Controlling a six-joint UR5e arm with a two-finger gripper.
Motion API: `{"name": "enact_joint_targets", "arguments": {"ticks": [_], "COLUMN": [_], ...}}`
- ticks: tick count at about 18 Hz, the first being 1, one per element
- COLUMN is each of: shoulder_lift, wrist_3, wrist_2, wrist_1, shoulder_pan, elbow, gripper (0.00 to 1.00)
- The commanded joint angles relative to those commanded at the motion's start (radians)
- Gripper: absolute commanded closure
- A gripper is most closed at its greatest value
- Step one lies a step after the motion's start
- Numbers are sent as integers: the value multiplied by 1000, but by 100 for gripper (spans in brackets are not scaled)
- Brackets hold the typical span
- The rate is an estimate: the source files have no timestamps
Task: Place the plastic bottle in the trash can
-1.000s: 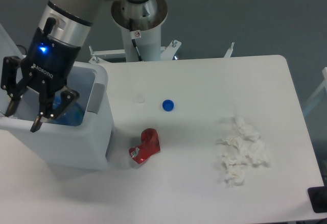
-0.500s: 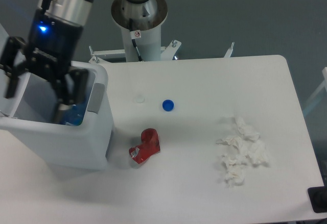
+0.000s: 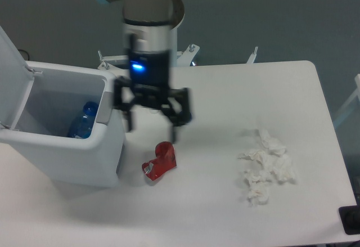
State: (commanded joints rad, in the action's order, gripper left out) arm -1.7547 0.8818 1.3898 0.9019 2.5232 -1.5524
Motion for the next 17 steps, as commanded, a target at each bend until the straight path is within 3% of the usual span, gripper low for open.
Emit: {"name": "enact_joint_targets", "arguments": {"ticks": [2, 5, 6, 14, 17], "shoulder_lift": [-26, -58, -78, -222, -229], "wrist_3": [52, 265, 323, 437, 439], "wrist_2": [14, 110, 151, 179, 176], "wrist_1": [21, 205, 235, 238, 239], "shoulder_pan": [32, 55, 57, 120, 123], "elbow": [0, 15, 18, 49, 54], "gripper": [0, 0, 0, 0, 0]}}
